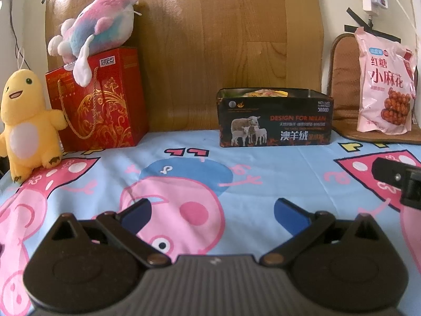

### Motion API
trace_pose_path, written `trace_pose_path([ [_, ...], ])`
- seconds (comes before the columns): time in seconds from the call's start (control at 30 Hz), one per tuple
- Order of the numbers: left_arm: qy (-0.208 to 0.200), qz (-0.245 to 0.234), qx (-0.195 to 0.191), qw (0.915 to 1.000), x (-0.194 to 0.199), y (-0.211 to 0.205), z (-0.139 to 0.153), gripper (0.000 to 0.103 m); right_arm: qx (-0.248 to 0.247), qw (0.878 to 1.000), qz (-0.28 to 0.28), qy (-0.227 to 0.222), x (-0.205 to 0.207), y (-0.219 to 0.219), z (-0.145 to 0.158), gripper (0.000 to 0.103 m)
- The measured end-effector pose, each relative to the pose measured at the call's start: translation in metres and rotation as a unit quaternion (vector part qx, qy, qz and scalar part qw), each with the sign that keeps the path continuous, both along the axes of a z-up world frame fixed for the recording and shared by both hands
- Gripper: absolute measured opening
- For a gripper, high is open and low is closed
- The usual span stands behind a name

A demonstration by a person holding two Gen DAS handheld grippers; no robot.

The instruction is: Organize snacks

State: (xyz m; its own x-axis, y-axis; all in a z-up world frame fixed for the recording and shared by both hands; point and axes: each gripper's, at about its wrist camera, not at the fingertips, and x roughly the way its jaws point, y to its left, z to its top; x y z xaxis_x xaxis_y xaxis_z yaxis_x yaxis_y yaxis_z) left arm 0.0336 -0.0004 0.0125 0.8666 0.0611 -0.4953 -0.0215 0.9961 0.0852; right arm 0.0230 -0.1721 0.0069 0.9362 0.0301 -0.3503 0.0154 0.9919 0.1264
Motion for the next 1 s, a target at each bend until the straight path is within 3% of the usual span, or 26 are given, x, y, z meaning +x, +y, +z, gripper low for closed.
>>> trace_pose_path([
  [0.4, 0.0, 0.002, -0.006, 1.0, 0.0008, 0.0028, 0.0007, 0.103, 0.001, 1.0, 0.001, 0.0, -0.0004, 0.0011, -0.0008, 0.103],
  [0.73, -0.025, 0.006, 0.024, 0.9994, -0.0043, -0.005, 0.0017, 0.103, 0.001, 1.0, 0.001, 0.0, -0.0001, 0.0006, -0.001, 0.103],
  [1.0, -0.018, 0.001, 0.02, 0.9996, -0.0037, -0.0047, 0.0019, 0.103, 0.002, 1.0, 0.001, 0.0, -0.0001, 0.0007, -0.0009, 0.103],
])
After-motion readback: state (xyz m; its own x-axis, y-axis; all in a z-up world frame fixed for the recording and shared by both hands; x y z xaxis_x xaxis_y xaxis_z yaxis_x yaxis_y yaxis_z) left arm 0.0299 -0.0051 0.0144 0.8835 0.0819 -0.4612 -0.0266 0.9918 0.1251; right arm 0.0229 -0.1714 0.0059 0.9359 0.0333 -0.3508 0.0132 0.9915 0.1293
